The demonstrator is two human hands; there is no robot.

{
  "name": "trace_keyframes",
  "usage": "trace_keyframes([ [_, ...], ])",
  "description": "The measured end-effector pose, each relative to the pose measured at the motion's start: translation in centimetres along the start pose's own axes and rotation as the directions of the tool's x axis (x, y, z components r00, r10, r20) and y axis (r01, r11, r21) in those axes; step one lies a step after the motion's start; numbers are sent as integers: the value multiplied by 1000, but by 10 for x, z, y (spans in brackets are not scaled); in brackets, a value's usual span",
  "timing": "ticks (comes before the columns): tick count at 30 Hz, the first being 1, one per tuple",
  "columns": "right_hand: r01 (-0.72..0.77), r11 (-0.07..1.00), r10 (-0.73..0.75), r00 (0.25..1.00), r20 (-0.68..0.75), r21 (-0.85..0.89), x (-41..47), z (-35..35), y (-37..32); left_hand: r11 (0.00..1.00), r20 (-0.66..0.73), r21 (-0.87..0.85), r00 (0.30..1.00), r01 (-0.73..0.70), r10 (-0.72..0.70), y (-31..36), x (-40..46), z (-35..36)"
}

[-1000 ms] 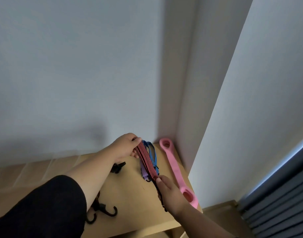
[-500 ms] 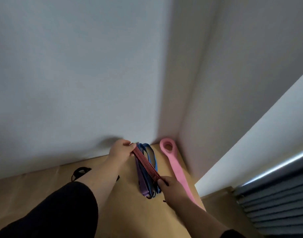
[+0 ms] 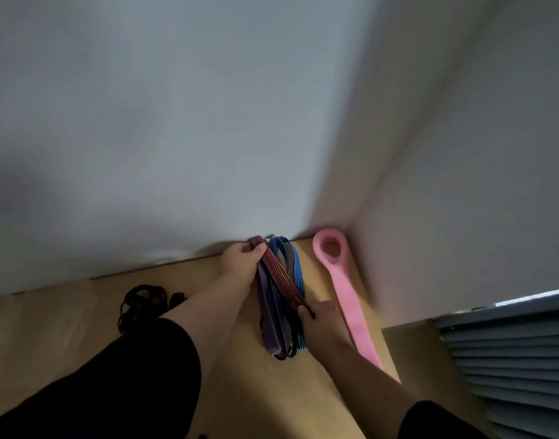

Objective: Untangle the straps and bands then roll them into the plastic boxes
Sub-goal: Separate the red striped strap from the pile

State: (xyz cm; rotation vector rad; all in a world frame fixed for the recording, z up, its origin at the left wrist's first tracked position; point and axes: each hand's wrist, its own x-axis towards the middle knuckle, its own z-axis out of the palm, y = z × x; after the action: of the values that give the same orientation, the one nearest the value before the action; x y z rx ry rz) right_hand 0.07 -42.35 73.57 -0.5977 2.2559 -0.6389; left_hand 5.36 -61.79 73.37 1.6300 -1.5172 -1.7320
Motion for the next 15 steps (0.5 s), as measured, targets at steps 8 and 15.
trace_keyframes([
  [8,-21,997,14,995,-96,-73,9,19,19,951,-93,302,991,-64,96,3,-14,4],
  [15,5,999,-10,993,-121,-39,2,12,14,898,66,418,990,-139,122,-30,-67,-5],
])
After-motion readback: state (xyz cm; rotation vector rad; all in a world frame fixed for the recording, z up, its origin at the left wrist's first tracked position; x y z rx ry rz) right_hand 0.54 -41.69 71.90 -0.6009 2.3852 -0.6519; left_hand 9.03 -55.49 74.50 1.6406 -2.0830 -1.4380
